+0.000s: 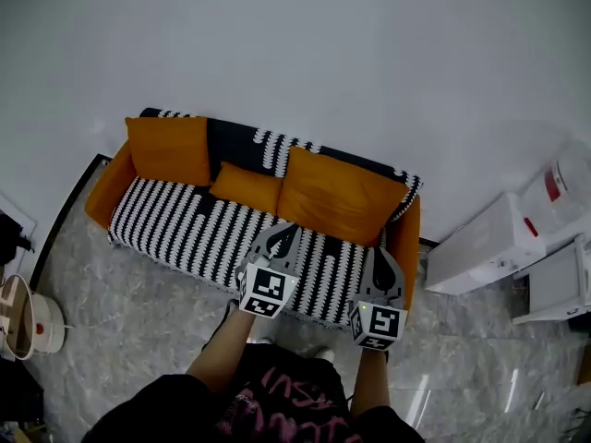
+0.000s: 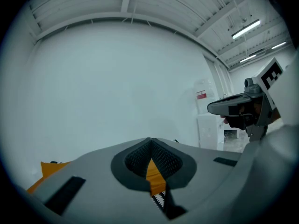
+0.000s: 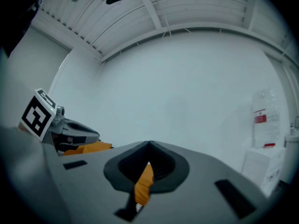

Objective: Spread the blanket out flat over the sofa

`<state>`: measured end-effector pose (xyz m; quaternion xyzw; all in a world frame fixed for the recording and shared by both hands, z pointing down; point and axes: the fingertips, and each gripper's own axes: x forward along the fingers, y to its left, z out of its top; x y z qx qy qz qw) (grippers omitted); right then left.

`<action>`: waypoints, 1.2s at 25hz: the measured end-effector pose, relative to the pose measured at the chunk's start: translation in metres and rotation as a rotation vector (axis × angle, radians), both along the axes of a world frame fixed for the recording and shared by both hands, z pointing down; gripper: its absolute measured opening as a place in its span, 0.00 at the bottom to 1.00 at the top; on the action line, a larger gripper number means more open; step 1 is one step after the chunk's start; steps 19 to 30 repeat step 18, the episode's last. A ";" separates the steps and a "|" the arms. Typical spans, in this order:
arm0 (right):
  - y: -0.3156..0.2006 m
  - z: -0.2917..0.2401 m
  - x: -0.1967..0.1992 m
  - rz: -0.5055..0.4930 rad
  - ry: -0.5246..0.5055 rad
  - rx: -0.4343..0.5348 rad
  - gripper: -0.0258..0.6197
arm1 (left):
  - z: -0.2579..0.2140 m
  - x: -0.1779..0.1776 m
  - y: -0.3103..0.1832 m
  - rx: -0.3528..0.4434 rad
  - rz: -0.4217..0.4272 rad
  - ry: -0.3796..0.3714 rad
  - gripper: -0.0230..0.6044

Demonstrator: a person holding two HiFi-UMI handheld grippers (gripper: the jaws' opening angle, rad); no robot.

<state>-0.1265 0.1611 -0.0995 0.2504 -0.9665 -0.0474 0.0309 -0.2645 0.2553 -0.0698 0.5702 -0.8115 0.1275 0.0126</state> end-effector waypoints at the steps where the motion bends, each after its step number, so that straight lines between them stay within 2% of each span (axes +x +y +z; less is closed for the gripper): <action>1: -0.001 0.000 -0.001 -0.001 0.000 0.000 0.07 | 0.000 0.000 -0.001 -0.001 0.000 0.002 0.05; 7: -0.007 -0.002 0.000 -0.002 0.001 0.006 0.07 | 0.000 0.000 -0.007 0.005 0.002 0.008 0.05; 18: -0.013 -0.001 -0.002 0.000 0.010 0.016 0.07 | -0.001 -0.001 -0.016 -0.012 0.017 -0.051 0.05; 30: -0.013 -0.001 -0.002 0.000 0.010 0.016 0.07 | -0.001 -0.001 -0.016 -0.012 0.017 -0.051 0.05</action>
